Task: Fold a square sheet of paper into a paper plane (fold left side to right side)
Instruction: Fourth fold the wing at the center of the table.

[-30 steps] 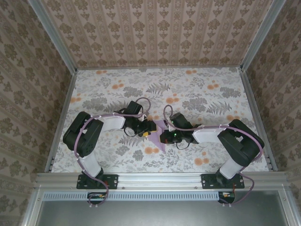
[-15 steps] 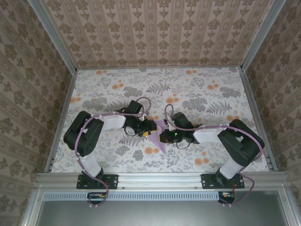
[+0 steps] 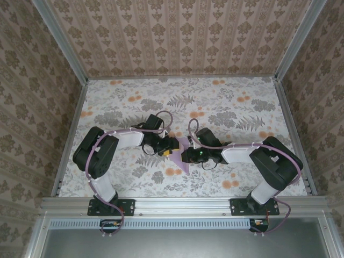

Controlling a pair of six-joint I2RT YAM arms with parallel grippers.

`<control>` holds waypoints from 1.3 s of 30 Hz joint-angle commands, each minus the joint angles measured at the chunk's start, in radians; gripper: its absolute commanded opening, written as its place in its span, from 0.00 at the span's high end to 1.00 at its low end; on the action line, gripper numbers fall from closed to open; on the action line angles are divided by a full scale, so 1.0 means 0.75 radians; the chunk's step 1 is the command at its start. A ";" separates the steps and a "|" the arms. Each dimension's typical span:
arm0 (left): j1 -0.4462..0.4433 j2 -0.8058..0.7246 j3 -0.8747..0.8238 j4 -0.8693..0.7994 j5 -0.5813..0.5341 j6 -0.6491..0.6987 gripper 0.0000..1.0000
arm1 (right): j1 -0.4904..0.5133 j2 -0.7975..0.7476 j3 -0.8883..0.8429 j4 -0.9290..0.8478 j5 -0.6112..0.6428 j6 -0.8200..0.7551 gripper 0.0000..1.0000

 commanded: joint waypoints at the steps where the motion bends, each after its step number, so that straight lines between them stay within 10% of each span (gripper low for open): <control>1: -0.031 0.100 -0.021 -0.051 -0.086 0.052 0.47 | -0.017 -0.077 -0.007 -0.019 -0.029 -0.005 0.73; 21: -0.031 0.090 -0.014 -0.063 -0.088 0.055 0.47 | 0.011 -0.087 0.075 -0.277 0.080 -0.103 0.44; 39: -0.029 0.088 -0.013 -0.068 -0.090 0.058 0.46 | 0.089 0.068 0.181 -0.328 0.182 -0.153 0.63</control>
